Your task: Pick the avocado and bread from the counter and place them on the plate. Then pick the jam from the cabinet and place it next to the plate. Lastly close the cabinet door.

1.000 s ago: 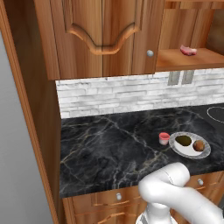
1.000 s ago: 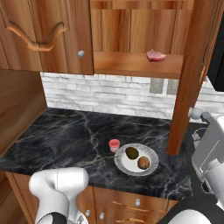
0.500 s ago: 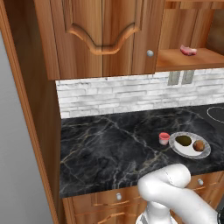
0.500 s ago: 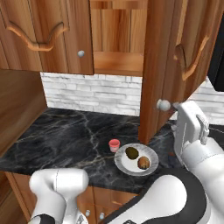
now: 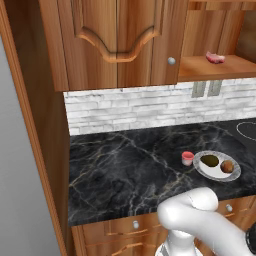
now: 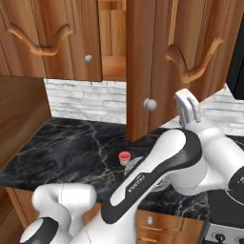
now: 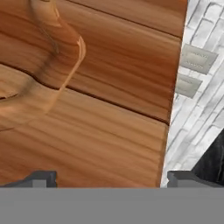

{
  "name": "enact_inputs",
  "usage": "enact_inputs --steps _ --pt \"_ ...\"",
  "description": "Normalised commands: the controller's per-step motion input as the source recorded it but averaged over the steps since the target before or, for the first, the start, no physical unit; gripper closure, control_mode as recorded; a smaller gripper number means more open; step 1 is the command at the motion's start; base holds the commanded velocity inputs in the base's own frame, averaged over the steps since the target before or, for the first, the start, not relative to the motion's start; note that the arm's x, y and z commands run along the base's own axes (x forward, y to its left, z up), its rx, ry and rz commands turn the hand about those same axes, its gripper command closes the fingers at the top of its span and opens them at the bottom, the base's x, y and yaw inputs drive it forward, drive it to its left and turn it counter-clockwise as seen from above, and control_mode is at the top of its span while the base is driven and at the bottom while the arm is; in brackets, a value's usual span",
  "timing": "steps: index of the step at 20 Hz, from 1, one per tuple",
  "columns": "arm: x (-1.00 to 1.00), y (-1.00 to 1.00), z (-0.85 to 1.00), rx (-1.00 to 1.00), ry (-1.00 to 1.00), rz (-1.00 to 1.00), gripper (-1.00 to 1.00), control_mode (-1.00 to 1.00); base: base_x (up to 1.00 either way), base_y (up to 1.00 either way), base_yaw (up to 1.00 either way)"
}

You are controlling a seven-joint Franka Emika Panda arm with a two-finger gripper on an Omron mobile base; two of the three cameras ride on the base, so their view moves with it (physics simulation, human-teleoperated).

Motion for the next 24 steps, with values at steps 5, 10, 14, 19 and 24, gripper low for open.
enact_inputs --steps 5,10,14,19,24 --pt "1.00 0.12 -0.13 -0.19 0.08 -0.02 -1.00 -1.00 0.00 0.00 0.00" --pt "0.97 0.32 -0.22 -0.24 0.08 -0.04 -1.00 -1.00 0.00 0.00 0.00" --pt "0.91 0.56 -0.42 -0.32 0.07 -0.05 -1.00 -1.00 0.00 0.00 0.00" --pt "0.88 0.80 -0.56 -0.35 0.06 -0.02 -1.00 -1.00 0.00 0.00 0.00" --pt "0.93 0.80 -0.54 -0.37 0.03 -0.03 -1.00 -1.00 0.00 0.00 0.00"
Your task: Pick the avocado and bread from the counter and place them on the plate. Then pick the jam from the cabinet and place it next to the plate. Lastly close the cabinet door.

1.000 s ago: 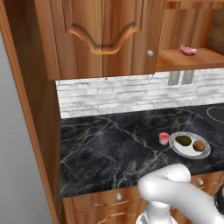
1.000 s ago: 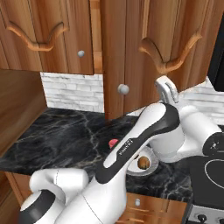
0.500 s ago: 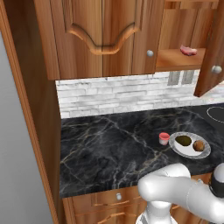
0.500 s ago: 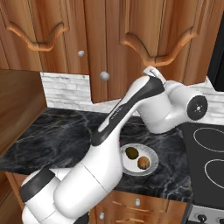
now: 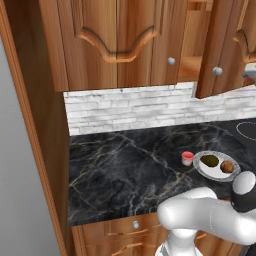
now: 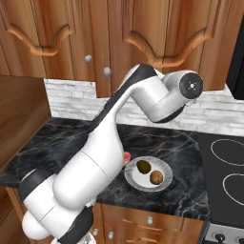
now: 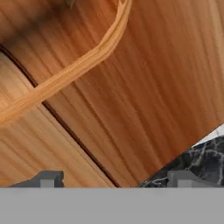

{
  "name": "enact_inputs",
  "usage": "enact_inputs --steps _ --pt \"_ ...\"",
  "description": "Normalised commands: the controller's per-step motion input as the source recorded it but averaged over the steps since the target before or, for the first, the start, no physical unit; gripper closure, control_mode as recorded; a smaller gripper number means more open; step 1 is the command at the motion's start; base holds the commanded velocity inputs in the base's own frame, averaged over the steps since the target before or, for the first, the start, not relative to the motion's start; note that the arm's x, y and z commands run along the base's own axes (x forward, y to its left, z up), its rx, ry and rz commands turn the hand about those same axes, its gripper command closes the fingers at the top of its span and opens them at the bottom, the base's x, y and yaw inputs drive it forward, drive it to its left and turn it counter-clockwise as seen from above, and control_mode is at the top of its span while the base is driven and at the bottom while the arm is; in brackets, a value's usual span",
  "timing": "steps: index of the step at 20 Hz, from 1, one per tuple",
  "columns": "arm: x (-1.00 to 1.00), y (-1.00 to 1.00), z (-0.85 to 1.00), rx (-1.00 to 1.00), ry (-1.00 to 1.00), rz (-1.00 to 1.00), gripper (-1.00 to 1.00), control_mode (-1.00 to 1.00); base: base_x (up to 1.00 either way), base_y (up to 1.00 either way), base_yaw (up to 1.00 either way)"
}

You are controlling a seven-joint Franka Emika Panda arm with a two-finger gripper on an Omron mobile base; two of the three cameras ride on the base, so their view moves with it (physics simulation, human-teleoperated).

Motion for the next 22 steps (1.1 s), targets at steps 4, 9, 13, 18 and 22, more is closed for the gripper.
enact_inputs --steps 4,9,13,18,22 --pt "0.98 0.83 -0.55 -0.39 0.02 -0.04 -1.00 -1.00 0.00 0.00 0.00" --pt "0.94 0.71 -0.33 -0.40 0.00 -0.08 -1.00 -1.00 0.00 0.00 0.00" --pt "0.84 0.57 -0.20 -0.40 0.00 -0.12 -1.00 -1.00 0.00 0.00 0.00" --pt "0.82 0.28 -0.05 -0.36 0.00 -0.14 -1.00 -1.00 0.00 0.00 0.00" --pt "0.65 0.13 0.00 -0.27 -0.03 -0.15 -1.00 -1.00 0.00 0.00 0.00"
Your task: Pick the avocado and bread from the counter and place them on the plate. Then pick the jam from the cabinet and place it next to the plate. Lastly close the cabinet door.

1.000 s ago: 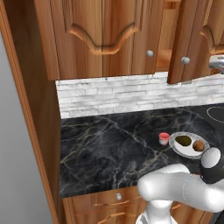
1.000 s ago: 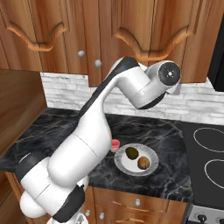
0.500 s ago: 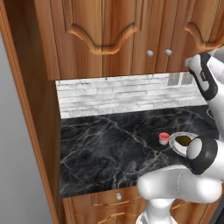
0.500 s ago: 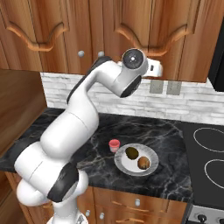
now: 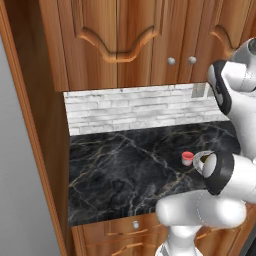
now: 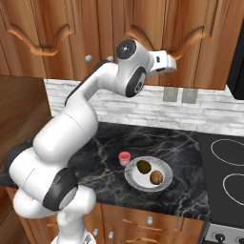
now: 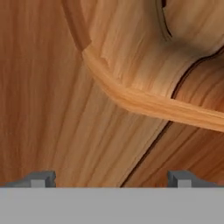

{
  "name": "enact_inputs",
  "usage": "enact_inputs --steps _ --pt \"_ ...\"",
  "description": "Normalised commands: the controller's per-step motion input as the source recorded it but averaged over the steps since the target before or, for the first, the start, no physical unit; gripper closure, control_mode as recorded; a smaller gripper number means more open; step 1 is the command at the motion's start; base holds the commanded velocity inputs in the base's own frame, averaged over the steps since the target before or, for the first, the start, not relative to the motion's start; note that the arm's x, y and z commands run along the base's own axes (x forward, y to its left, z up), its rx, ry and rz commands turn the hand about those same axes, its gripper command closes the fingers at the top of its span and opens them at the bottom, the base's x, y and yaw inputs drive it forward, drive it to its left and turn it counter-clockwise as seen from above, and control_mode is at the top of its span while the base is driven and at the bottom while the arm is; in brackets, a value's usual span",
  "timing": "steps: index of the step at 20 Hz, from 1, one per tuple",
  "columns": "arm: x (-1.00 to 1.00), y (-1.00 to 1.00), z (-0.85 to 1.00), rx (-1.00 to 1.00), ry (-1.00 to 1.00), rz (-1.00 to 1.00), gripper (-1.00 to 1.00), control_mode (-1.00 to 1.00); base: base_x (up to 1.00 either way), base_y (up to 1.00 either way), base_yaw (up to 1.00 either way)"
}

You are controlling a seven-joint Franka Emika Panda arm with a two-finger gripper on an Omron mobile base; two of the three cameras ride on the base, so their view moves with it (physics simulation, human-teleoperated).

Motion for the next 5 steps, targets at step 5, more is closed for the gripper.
enact_inputs --steps 5 --pt "0.44 0.16 -0.05 -0.20 -0.02 -0.14 -1.00 -1.00 0.00 0.00 0.00"
